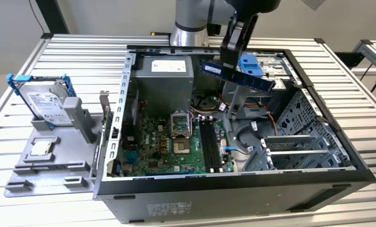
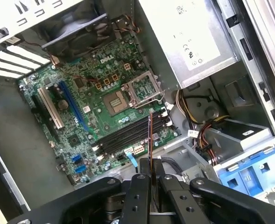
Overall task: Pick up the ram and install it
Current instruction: 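Insert the ram into the slot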
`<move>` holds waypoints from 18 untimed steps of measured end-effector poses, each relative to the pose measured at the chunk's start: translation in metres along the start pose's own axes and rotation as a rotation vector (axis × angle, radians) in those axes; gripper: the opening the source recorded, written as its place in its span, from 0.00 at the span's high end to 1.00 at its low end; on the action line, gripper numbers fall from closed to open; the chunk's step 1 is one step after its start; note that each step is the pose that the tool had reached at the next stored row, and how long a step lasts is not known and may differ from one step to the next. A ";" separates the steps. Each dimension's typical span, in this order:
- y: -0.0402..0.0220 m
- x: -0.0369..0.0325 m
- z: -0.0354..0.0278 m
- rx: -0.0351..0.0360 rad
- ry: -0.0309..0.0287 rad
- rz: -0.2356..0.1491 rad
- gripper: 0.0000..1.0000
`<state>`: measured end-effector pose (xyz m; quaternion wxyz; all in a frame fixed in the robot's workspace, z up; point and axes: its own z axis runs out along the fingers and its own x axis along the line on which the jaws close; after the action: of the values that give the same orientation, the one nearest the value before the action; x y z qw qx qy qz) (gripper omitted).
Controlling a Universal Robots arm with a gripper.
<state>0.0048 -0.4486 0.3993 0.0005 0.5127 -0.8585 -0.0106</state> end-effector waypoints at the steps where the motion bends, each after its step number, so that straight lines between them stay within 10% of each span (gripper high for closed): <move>1: 0.0000 0.0000 0.0000 0.0000 -0.0001 0.003 1.00; 18: -0.0001 0.0002 0.0000 0.0014 -0.0027 0.146 1.00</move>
<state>0.0048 -0.4488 0.3993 -0.0002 0.4485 -0.8937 -0.0106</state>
